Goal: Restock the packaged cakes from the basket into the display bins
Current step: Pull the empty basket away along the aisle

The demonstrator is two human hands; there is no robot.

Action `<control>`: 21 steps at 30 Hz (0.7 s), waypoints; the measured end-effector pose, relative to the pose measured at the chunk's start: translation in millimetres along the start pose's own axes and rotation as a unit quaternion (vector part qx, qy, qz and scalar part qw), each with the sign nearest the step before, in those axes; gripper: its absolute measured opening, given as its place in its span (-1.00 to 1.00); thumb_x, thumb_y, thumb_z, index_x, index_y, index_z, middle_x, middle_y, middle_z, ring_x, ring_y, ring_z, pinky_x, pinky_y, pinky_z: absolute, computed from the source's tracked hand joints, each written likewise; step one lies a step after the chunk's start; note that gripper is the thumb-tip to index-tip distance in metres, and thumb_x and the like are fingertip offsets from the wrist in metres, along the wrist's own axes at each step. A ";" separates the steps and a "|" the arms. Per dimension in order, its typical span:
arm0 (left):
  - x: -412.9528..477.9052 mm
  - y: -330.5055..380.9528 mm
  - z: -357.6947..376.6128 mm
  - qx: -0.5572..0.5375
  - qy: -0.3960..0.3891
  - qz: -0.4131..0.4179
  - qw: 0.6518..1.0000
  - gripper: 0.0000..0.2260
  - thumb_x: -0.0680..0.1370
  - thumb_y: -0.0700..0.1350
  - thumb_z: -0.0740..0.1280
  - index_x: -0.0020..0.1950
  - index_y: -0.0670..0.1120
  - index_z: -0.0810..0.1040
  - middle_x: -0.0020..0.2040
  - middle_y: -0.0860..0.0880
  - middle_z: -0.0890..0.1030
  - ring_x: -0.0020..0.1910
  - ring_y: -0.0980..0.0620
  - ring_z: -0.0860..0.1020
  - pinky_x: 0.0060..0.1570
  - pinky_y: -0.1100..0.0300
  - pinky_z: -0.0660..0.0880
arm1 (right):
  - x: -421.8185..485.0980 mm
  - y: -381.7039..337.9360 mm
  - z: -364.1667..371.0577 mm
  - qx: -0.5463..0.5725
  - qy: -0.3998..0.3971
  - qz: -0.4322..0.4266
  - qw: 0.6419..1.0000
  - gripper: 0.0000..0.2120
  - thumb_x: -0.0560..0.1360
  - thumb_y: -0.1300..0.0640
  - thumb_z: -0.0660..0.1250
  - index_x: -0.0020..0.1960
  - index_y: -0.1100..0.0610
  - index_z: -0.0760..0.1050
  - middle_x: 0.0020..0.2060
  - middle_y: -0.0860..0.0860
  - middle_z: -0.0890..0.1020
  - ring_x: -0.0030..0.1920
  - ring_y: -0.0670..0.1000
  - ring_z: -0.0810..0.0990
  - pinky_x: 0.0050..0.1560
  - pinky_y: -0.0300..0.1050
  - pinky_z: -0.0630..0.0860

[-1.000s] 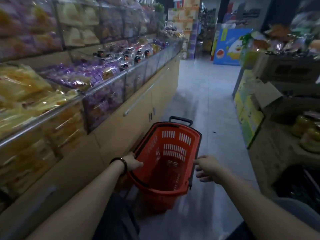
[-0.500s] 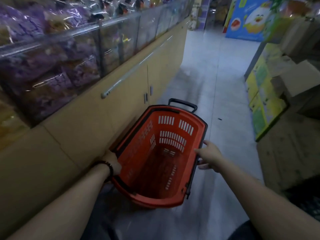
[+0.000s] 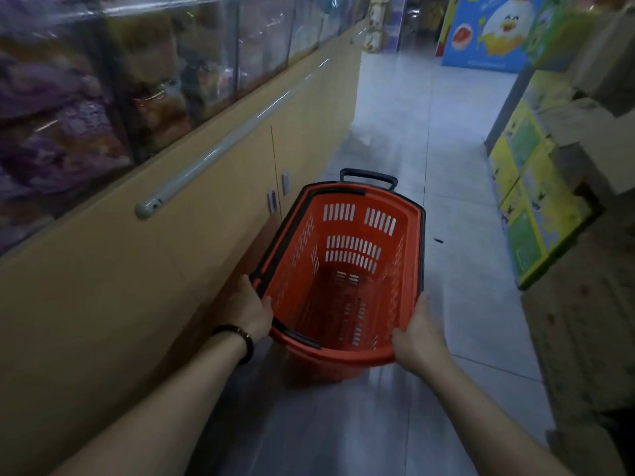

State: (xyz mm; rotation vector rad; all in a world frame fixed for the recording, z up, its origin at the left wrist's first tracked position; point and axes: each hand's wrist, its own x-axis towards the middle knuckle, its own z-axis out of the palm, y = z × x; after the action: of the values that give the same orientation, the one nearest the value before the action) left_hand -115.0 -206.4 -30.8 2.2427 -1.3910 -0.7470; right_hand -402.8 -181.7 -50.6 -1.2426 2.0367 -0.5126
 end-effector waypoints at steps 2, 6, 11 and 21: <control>12.1 -0.8 6.9 -0.041 -0.001 0.003 0.999 -0.55 0.64 -0.04 0.37 0.49 -0.06 0.35 0.31 -0.11 0.62 0.23 -0.20 0.62 0.23 -0.05 0.55 | 0.7 -4.2 -2.4 -0.025 -0.003 0.010 1.000 -0.11 0.55 0.08 0.27 0.69 -0.01 -0.21 0.48 0.32 0.41 0.33 0.33 0.56 0.33 0.11 0.53; 42.1 -11.4 19.4 -0.080 0.010 0.023 0.996 -0.42 0.62 -0.09 0.41 0.60 -0.03 0.29 0.44 -0.05 0.56 0.37 -0.12 0.55 0.39 -0.07 0.48 | 16.5 -1.1 3.6 -0.044 0.017 -0.009 0.999 -0.08 0.57 0.19 0.30 0.71 0.06 -0.24 0.39 0.28 0.55 0.32 0.29 0.58 0.31 0.10 0.51; 84.7 -10.2 27.6 -0.085 0.041 0.026 0.995 -0.37 0.62 -0.10 0.39 0.65 0.03 0.22 0.56 -0.03 0.42 0.52 -0.10 0.41 0.50 -0.11 0.36 | 27.3 -9.5 21.7 0.016 0.038 -0.022 0.999 -0.01 0.56 0.24 0.39 0.72 -0.01 -0.22 0.36 0.21 0.59 0.34 0.20 0.59 0.37 0.09 0.47; 133.1 35.8 8.0 -0.024 -0.089 0.007 0.996 -0.60 0.48 0.06 0.44 0.29 0.20 0.46 0.15 0.06 0.69 -0.01 -0.12 0.71 -0.01 -0.19 0.68 | 64.1 -38.7 -7.4 0.000 0.043 0.001 0.999 -0.05 0.55 0.16 0.36 0.71 -0.05 -0.19 0.26 0.10 0.69 0.17 0.28 0.68 0.20 0.21 0.62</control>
State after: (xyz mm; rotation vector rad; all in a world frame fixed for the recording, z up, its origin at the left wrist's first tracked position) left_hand -96.4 -342.3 -46.9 2.1714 -1.4521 -0.9846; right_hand -404.0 -256.5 -43.3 -1.2378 2.1090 -0.5754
